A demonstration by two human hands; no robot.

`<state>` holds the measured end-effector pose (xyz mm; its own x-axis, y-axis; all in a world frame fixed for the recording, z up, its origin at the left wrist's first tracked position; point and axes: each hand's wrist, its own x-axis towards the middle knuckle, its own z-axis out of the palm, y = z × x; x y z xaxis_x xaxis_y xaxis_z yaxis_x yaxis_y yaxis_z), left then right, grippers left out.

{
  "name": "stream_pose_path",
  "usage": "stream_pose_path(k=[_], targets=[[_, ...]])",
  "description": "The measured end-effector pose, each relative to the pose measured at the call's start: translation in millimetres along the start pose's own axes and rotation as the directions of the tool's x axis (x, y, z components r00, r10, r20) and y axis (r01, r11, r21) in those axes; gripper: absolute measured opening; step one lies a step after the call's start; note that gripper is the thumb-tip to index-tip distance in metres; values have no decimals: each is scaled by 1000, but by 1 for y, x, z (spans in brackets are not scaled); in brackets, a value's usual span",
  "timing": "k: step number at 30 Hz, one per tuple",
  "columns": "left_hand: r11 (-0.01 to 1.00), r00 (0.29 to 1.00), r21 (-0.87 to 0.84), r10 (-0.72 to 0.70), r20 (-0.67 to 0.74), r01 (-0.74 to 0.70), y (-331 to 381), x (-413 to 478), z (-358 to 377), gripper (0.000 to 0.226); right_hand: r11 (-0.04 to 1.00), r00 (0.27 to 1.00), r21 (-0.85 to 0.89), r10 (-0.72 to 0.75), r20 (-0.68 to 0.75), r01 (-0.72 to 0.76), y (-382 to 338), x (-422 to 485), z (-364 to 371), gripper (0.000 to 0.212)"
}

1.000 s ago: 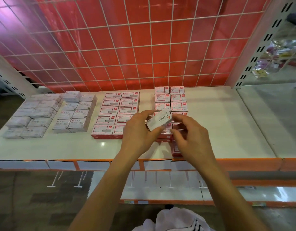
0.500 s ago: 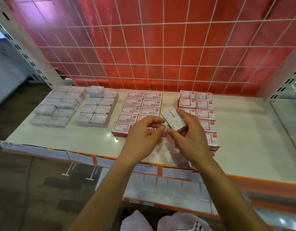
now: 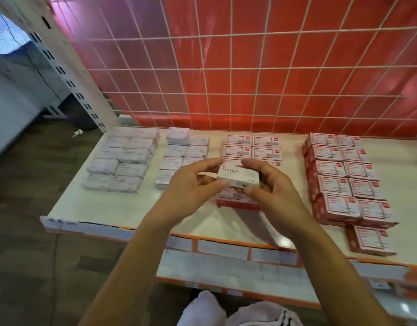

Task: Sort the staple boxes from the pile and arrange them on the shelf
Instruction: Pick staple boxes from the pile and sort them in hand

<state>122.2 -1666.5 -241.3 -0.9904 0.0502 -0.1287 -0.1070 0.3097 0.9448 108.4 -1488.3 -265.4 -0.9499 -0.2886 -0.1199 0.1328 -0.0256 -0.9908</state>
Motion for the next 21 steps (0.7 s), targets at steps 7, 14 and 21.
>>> stream_pose_path(k=[7,14,21], targets=[[977,1000,215,-3,31,-3,-31,6,-65,47,928,998,-369,-67,-19,55,8,24,61,57],[930,1000,366,25,5,-25,-58,10,-117,46,630,968,-766,-247,-44,126,21,42,114,47],[780,997,624,76,-29,-41,-77,5,-160,52,568,975,-811,-221,18,144,19,70,161,41]])
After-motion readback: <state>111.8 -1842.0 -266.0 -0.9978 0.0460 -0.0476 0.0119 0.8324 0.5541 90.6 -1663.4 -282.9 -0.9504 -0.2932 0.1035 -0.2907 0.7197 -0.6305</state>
